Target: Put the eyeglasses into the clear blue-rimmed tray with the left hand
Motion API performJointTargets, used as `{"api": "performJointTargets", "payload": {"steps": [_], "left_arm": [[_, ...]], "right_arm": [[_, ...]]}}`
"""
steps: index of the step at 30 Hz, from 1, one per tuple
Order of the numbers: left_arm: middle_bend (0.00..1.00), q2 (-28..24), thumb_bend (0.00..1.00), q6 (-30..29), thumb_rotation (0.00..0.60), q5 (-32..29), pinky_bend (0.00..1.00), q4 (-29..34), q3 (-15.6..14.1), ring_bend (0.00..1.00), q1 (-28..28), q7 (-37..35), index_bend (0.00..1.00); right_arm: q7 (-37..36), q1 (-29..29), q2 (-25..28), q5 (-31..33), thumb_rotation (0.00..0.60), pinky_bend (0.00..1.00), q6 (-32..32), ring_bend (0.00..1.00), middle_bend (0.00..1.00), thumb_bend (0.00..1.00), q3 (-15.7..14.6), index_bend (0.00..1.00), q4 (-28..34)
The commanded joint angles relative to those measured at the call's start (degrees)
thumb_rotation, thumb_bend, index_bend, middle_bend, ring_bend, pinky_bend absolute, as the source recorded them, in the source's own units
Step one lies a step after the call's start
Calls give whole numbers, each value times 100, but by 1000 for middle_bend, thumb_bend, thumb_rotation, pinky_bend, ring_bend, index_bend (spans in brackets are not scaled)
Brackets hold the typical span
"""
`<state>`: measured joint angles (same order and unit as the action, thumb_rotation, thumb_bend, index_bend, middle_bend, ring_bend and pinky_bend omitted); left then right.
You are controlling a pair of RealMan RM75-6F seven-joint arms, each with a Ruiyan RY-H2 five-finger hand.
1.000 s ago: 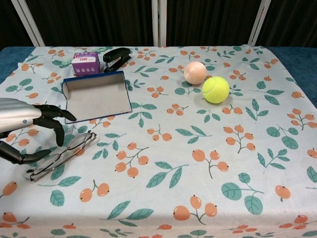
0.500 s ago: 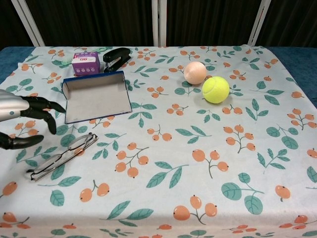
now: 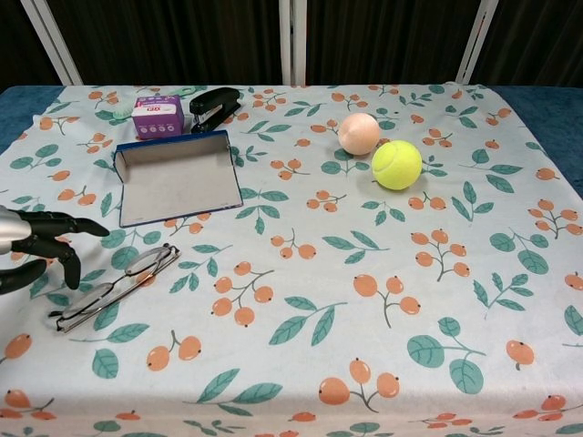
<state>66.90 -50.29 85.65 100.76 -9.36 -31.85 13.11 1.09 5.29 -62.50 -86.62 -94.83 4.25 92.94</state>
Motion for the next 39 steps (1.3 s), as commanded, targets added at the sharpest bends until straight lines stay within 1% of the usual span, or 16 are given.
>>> {"api": "performJointTargets", "payload": {"steps": [1, 7, 15, 17, 19, 22, 25, 28, 31, 39], "left_arm": [[0, 37, 618, 27, 0, 36, 184, 5, -39, 26, 16, 17, 316], [0, 157, 618, 66, 0, -4, 184, 9, -63, 26, 65, 116, 319], [0, 377, 616, -95, 0, 160, 184, 152, -49, 25, 152, 209, 322], [0, 468, 613, -113, 23, 122, 184, 161, -22, 25, 173, 297, 321], [0, 538, 607, -38, 95, 7, 184, 200, -6, 25, 164, 460, 309], [0, 618, 603, 119, 184, -219, 184, 321, 35, 26, 113, 663, 276], [0, 729, 602, 77, 224, -305, 184, 382, 109, 26, 106, 846, 265], [0, 818, 602, 9, 239, -329, 184, 429, 179, 26, 100, 937, 264], [0, 881, 602, -15, 243, -378, 184, 459, 242, 26, 73, 1032, 262], [0, 1010, 602, -81, 253, -560, 184, 473, 294, 26, 78, 1198, 261]], "right_arm": [[13, -3, 1, 4, 600, 0, 7, 0, 0, 228, 0, 0, 10], [54, 32, 11, -123, 600, 0, -104, 0, 0, 228, -36, 0, 53], [-62, 37, -17, -15, 600, 0, -24, 0, 0, 228, -35, 0, -19], [-81, 43, -29, -19, 600, 0, -28, 0, 0, 229, -41, 0, -40], [-96, 54, -33, -10, 600, 0, -34, 0, 0, 229, -44, 0, -52], [-137, 72, -36, -8, 600, 0, -55, 0, 0, 232, -47, 0, -82], [-183, 87, -38, 7, 600, 0, -69, 0, 0, 233, -42, 0, -119], [-228, 95, -42, 16, 600, 0, -68, 0, 0, 234, -42, 0, -155], [-264, 100, -54, 9, 600, 0, -64, 0, 0, 235, -50, 0, -186], [-297, 109, -69, 23, 600, 0, -49, 0, 0, 237, -54, 0, -227]]}}
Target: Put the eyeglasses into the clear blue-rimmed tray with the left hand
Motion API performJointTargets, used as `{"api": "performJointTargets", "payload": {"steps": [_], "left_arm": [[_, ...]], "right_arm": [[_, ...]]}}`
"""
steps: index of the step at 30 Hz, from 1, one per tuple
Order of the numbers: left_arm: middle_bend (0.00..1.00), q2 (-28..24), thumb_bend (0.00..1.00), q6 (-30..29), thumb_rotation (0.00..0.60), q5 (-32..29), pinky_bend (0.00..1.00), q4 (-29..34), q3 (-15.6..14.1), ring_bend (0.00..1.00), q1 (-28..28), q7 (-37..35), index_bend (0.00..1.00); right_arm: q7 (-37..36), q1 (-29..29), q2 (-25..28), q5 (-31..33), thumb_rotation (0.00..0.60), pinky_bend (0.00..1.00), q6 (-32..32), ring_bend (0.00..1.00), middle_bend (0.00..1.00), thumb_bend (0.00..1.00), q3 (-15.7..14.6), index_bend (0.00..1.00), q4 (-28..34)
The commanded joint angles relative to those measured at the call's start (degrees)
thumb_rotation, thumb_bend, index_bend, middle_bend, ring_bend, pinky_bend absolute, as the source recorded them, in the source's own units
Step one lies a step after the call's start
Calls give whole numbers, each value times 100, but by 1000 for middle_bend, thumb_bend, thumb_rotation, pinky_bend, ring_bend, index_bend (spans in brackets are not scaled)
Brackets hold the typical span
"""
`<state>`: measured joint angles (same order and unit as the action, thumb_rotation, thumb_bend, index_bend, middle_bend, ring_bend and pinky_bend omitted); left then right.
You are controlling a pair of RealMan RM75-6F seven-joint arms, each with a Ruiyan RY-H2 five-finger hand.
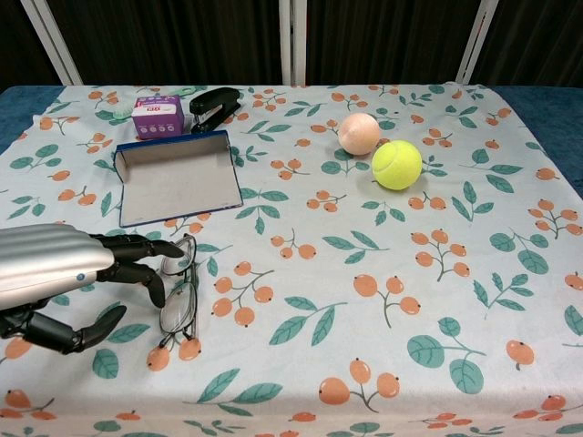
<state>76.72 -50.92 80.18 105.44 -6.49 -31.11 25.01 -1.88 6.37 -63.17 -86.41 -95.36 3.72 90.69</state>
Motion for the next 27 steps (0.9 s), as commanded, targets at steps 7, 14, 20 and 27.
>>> {"api": "performJointTargets", "payload": {"steps": [7, 14, 20, 27], "left_arm": [[0, 176, 600, -82, 261, 13, 184, 51, 61, 26, -20, 23, 255], [0, 262, 600, -53, 294, -59, 184, 85, 109, 27, -93, 116, 255], [0, 387, 598, -32, 298, -156, 184, 55, 156, 27, -148, 183, 254], [0, 591, 566, -495, 423, 114, 185, -118, 292, 32, -72, 254, 240]], "right_arm": [[32, -6, -8, -23, 600, 0, 2, 0, 0, 237, 0, 0, 18], [34, 5, -3, -31, 600, 0, -10, 0, 0, 244, -4, 0, 26], [-39, 37, 18, -9, 600, 0, -47, 0, 0, 243, 5, 0, -9], [-127, 74, 15, -20, 600, 0, -89, 0, 0, 244, -5, 0, -72]]}}
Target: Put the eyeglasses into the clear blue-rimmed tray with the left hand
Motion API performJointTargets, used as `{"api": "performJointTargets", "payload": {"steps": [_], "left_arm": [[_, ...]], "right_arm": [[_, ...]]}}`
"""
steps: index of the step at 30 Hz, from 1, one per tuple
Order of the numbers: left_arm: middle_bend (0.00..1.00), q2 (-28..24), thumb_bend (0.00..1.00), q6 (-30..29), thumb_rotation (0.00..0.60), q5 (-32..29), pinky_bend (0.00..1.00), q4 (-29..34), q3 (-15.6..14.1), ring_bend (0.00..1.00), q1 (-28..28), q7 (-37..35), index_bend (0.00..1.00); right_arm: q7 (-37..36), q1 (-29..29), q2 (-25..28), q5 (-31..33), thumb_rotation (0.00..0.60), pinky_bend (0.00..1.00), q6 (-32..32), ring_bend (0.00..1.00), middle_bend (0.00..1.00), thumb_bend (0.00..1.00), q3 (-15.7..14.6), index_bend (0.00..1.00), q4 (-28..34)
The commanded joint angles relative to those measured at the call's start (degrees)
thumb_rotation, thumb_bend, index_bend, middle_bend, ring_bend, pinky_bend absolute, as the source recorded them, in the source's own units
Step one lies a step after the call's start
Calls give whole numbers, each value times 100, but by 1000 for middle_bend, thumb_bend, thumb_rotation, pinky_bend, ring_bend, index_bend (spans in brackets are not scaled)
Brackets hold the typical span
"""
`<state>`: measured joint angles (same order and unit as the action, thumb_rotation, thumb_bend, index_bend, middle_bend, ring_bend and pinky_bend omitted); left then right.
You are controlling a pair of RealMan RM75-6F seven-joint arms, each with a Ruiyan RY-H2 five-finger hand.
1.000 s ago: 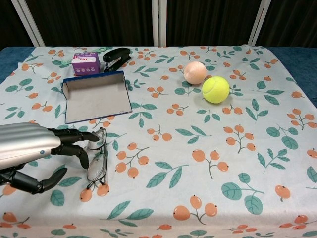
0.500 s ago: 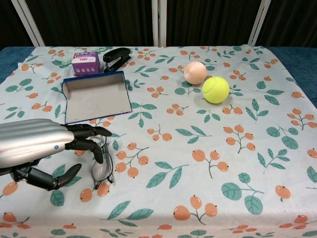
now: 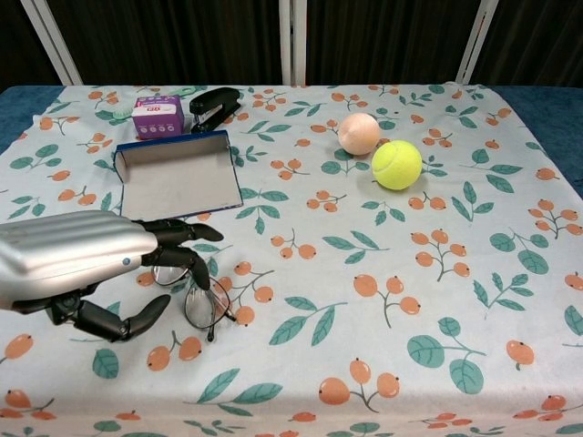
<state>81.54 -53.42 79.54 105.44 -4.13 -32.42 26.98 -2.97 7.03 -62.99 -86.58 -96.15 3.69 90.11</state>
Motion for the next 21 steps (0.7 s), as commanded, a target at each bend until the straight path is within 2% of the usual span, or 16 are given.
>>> {"api": "performJointTargets", "payload": {"steps": [1, 4, 8, 15, 21], "left_arm": [[0, 140, 562, -315, 482, 265, 185, -167, 60, 34, 70, 62, 239], [0, 187, 560, -427, 595, 466, 186, -319, 59, 36, 73, 33, 240], [2, 310, 513, -469, 600, 517, 186, -553, 101, 36, 66, -52, 273], [11, 530, 371, -456, 600, 657, 186, -910, 127, 36, 10, -265, 357], [15, 687, 355, -443, 600, 750, 186, -1242, 229, 35, -84, -509, 386]], "right_arm": [[-28, 12, -5, -5, 600, 0, -16, 0, 0, 244, -2, 0, -23], [-55, 29, -13, -12, 600, 0, -41, 0, 0, 243, -4, 0, -46], [-79, 53, -20, -36, 600, 0, -82, 0, 0, 244, -11, 0, -69], [-105, 73, -11, -58, 600, 0, -107, 0, 0, 244, -17, 0, -70], [-82, 66, 1, -70, 600, 0, -89, 0, 0, 244, -19, 0, -46]]}}
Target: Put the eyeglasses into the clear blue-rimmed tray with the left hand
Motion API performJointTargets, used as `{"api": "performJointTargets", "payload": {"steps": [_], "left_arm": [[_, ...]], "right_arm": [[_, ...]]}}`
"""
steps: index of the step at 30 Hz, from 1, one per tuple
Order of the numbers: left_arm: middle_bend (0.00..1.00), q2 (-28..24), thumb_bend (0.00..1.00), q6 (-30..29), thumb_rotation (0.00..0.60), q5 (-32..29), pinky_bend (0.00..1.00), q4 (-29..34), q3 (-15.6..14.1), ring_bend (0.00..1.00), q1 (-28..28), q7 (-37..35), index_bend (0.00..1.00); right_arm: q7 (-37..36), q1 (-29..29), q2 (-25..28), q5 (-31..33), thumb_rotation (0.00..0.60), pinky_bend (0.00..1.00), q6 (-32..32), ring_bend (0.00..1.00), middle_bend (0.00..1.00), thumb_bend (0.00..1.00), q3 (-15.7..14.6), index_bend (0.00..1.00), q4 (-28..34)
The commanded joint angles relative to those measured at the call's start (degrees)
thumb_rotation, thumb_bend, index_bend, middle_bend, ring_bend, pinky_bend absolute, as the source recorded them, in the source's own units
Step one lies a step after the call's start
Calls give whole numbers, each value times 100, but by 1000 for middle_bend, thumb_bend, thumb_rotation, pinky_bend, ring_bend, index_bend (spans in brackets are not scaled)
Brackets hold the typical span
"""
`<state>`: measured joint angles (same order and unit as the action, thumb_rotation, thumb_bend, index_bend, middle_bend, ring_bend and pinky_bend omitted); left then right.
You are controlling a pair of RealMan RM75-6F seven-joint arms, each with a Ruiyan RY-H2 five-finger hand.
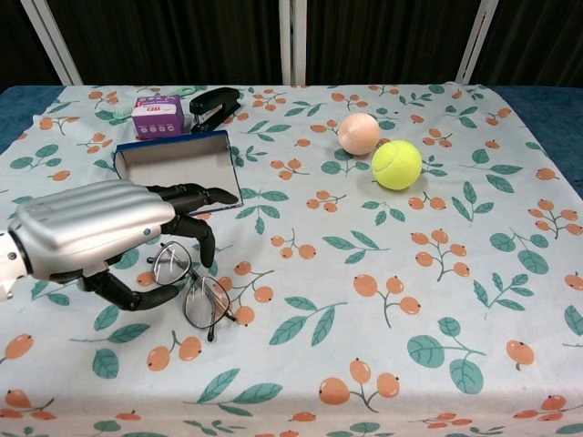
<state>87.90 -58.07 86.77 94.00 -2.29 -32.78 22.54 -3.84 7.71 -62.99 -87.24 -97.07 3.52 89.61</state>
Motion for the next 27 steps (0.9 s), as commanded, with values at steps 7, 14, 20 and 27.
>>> {"api": "performJointTargets", "payload": {"steps": [7, 14, 20, 27], "left_arm": [[15, 131, 356, 105, 600, 72, 186, -355, 110, 36, -170, -179, 390], [15, 223, 355, 271, 600, -27, 186, -538, 110, 35, -253, -166, 420], [15, 288, 354, 283, 600, -89, 186, -641, 132, 35, -272, -165, 471], [22, 307, 355, 247, 600, -113, 186, -630, 121, 35, -264, -203, 541]], "right_arm": [[9, -4, 10, 43, 600, 0, 28, 0, 0, 244, 19, 0, 6], [-22, 2, 16, 75, 600, 0, 39, 0, 0, 245, 32, 0, -12], [-90, -2, 31, 50, 600, 0, 79, 0, 0, 242, 4, 0, -85], [-144, -11, 1, 82, 600, 0, 121, 0, 0, 242, 10, 0, -143]]}}
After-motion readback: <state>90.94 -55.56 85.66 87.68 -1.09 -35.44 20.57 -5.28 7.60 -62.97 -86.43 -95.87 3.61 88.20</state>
